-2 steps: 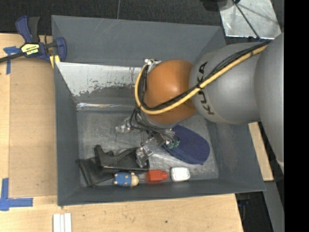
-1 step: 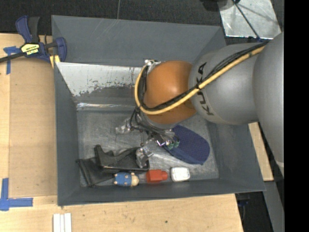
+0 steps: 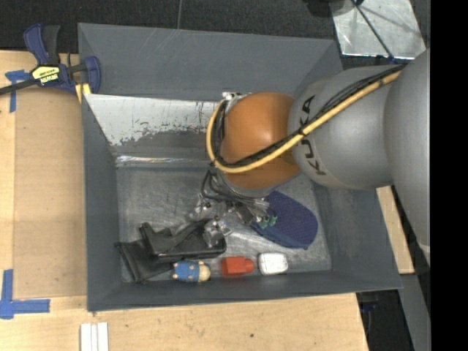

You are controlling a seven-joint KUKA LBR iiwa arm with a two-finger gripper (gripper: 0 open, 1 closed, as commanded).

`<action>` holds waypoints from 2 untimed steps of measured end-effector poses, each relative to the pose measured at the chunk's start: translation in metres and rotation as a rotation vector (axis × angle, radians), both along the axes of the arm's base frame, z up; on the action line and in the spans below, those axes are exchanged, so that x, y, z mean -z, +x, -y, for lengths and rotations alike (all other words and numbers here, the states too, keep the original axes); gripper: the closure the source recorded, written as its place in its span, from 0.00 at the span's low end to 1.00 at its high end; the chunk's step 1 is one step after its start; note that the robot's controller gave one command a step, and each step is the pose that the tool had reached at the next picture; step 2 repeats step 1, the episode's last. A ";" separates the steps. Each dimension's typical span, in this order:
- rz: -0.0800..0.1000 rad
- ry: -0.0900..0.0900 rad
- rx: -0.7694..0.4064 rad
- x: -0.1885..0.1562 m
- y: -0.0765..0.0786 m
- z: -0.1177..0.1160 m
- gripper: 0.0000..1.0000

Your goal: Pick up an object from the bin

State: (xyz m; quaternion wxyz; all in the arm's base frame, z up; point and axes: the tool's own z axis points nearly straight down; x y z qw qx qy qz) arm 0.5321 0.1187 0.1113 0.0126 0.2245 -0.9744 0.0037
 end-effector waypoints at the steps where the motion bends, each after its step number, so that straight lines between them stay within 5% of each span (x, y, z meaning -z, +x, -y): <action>1: 0.022 0.012 0.003 -0.005 0.000 0.000 1.00; 2: 0.022 0.012 0.003 -0.005 0.000 0.000 1.00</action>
Offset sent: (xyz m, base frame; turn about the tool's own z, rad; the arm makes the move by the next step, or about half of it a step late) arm -0.0001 0.0001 0.0041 0.0000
